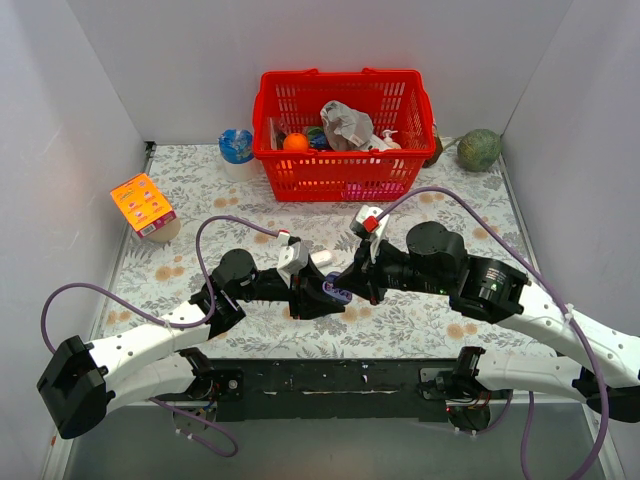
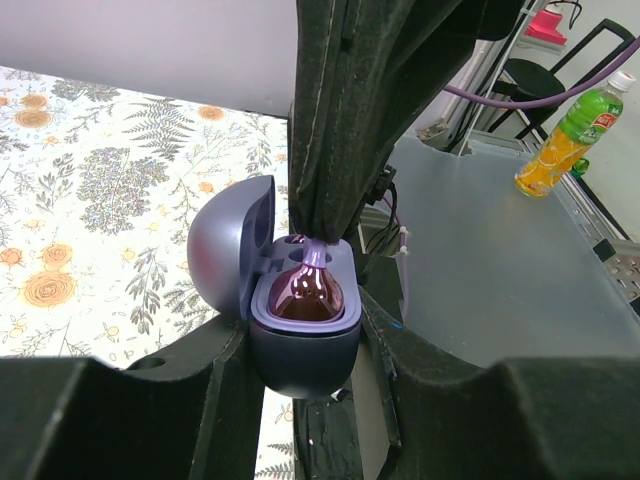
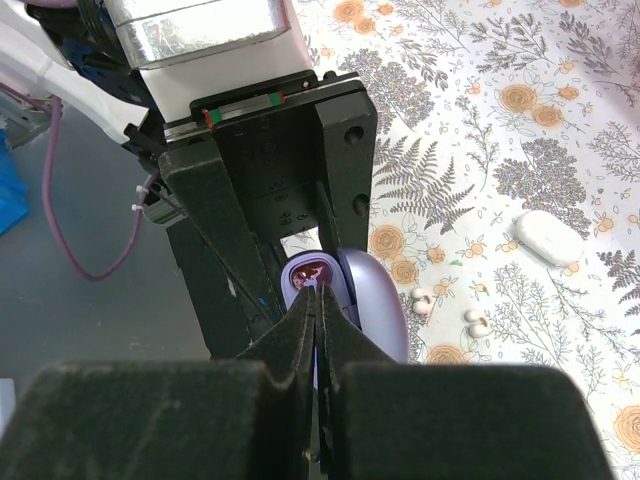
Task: Insert the wireless bluetooth earbuds into the charging case
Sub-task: Place the earbud in the charging case, then close the charging case.
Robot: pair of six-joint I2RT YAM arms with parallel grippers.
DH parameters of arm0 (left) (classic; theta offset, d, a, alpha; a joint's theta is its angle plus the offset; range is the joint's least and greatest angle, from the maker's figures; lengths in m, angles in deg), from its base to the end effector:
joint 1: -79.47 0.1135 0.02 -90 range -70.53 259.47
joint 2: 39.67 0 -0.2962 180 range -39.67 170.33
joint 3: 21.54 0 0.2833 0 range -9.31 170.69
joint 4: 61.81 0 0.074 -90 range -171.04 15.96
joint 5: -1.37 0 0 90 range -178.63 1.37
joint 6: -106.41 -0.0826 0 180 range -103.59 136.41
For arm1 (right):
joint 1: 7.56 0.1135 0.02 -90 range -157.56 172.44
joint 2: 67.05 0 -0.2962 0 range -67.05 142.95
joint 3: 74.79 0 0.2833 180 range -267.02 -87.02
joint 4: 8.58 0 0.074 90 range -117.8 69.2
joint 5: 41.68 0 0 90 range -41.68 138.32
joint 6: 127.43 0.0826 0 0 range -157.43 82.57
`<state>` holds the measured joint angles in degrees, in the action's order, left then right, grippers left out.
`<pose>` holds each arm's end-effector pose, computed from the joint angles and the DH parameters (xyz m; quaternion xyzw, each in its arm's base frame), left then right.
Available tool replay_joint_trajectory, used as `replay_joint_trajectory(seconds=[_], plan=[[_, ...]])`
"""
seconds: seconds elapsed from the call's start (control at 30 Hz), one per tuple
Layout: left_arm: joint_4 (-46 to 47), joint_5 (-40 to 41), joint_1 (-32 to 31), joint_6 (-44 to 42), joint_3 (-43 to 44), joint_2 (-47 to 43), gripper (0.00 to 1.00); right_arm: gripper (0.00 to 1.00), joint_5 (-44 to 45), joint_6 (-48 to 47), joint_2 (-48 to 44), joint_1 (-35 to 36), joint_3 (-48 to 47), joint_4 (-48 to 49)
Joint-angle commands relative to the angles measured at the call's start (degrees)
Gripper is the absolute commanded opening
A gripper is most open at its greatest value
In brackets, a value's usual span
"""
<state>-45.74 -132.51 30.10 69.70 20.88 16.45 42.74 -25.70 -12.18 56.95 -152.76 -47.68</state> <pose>0.1282 -0.2373 0.2978 0.2475 0.6510 -0.6842 0.2162 0.1048 0.2384 0.4238 -0.3808 0.7015 0.4016 0.4489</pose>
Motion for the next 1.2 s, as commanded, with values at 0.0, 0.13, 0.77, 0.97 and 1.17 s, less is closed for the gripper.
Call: replay_joint_trajectory(seconds=[0.0, 0.13, 0.77, 0.97, 1.17], plan=[[1.85, 0.55, -0.29, -0.65, 1.88, -1.54, 0.00, 0.01, -0.92, -0.21, 0.85, 0.18, 0.26, 1.74], [2.12, 0.46, -0.29, -0.48, 1.89, -1.36, 0.00, 0.01, -1.88, -0.21, 1.82, 0.18, -0.09, 1.56], [0.97, 2.74, -0.29, -0.91, -0.49, -4.35, 0.00, 0.01, 19.30, 3.74, -3.38, 0.00, -0.79, -2.39], [1.94, 5.03, -0.38, -0.83, -0.66, -5.58, 0.00, 0.01, 15.43, 4.97, -0.29, 0.00, -0.18, -1.87], [2.03, 5.12, -0.38, -0.30, -0.14, -4.96, 0.00, 0.01, 11.21, 4.71, 0.59, 0.00, -0.01, 0.93]])
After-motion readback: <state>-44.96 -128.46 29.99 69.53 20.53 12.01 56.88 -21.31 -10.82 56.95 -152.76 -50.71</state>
